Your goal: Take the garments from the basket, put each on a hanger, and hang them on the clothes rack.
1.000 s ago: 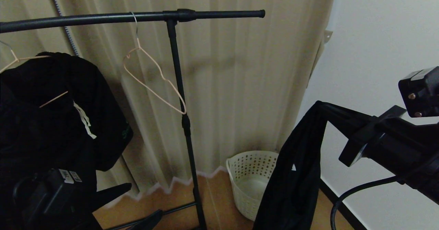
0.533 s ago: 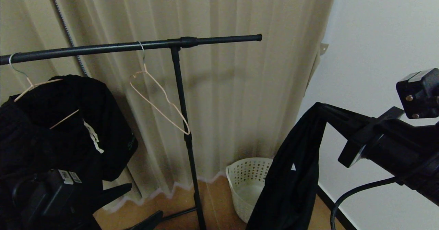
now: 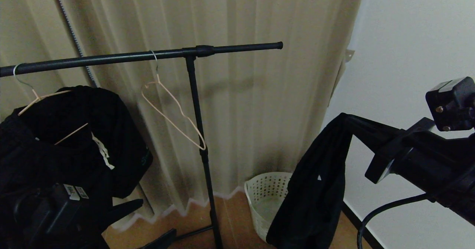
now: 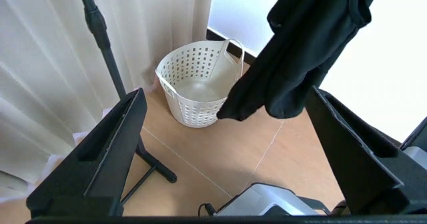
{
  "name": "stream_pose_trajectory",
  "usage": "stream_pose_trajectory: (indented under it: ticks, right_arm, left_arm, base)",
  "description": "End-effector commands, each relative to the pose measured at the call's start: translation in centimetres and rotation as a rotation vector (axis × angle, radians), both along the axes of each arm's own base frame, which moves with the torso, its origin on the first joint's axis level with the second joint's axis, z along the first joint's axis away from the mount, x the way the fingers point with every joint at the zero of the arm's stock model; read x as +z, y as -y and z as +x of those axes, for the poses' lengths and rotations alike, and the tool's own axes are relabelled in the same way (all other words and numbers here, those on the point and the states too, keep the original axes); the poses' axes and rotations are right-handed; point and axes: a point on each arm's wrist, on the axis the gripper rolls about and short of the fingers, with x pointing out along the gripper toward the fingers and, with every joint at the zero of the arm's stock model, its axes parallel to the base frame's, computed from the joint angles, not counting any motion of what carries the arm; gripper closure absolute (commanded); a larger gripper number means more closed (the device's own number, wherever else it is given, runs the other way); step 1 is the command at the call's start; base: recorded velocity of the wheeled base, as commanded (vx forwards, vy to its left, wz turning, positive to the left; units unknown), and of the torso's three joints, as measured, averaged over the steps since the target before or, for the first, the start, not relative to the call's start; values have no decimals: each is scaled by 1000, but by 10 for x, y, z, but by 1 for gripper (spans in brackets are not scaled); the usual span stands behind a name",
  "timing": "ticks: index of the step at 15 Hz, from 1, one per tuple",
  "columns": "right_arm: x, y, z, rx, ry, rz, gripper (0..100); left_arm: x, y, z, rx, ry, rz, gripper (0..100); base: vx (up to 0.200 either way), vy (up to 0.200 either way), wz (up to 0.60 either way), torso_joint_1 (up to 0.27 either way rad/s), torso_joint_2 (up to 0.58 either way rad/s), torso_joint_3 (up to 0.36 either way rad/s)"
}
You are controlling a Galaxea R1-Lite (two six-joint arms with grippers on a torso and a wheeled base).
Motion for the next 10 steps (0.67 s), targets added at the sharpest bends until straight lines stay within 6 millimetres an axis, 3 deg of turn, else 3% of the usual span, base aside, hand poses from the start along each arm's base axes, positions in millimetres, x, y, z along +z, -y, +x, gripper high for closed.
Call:
stream_pose_trajectory:
  ticks: [1, 6, 10]
  right_arm:
    - [-1, 0, 0, 0, -3, -3, 100]
    - [-1, 0, 0, 0, -3, -3, 100]
    - [-2, 0, 0, 0, -4, -6, 100]
  left_arm:
    - [0, 0, 0, 0, 0, 0, 0]
    - [0, 0, 0, 0, 0, 0, 0]
    - [0, 1, -1, -8, 1, 1, 0]
  base:
    - [0, 0, 600, 2, 2, 7]
    - [0, 0, 600, 7, 0, 0]
    - [0, 0, 0, 0, 0, 0]
